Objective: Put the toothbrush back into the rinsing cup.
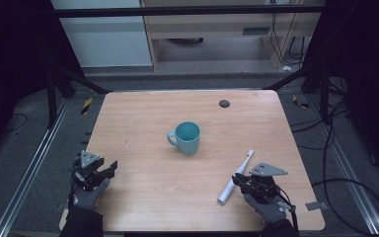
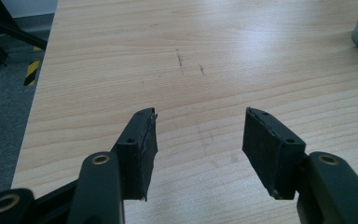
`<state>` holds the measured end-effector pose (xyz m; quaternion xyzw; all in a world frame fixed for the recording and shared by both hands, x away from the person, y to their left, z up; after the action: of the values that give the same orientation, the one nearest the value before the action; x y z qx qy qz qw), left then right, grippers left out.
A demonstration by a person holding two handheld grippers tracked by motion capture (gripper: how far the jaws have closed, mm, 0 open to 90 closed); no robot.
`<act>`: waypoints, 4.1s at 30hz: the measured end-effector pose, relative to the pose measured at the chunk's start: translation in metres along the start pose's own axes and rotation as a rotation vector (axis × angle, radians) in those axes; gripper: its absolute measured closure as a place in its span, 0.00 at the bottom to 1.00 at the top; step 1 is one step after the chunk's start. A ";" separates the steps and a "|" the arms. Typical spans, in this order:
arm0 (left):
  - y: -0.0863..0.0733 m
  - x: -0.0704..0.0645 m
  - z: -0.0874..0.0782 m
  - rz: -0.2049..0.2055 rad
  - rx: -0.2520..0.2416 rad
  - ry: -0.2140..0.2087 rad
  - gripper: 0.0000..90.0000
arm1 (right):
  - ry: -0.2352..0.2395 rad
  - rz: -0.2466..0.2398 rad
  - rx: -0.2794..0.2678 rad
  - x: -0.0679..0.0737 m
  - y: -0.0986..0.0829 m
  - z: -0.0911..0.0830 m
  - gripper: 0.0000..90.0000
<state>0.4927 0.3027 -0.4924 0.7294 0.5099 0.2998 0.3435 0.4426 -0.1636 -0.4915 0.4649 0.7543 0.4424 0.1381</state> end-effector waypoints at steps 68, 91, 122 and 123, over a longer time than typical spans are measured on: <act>-0.001 0.001 0.001 -0.009 -0.002 -0.025 0.43 | -0.004 -0.022 0.128 0.000 -0.023 0.014 0.97; -0.002 0.001 0.002 -0.007 0.003 -0.032 0.43 | -0.152 0.039 0.120 -0.035 -0.029 -0.008 0.97; 0.001 -0.001 0.004 -0.006 0.000 -0.061 0.39 | -0.166 -0.008 0.175 -0.027 0.039 -0.020 0.48; 0.001 -0.001 0.004 -0.006 0.000 -0.060 0.39 | -0.159 -0.015 0.186 -0.025 0.042 -0.018 0.48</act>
<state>0.4964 0.3006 -0.4938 0.7367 0.5014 0.2767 0.3595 0.4691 -0.1868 -0.4532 0.5037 0.7823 0.3311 0.1569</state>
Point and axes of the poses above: each handheld gripper's, and its own axes: z roughly forward along the jaws, y roughly out of its top, x roughly to its left, the point moved 5 cm from there along z, roughly forward along the jaws, and after that the axes turned 5 degrees about z, right-handed, at the moved point
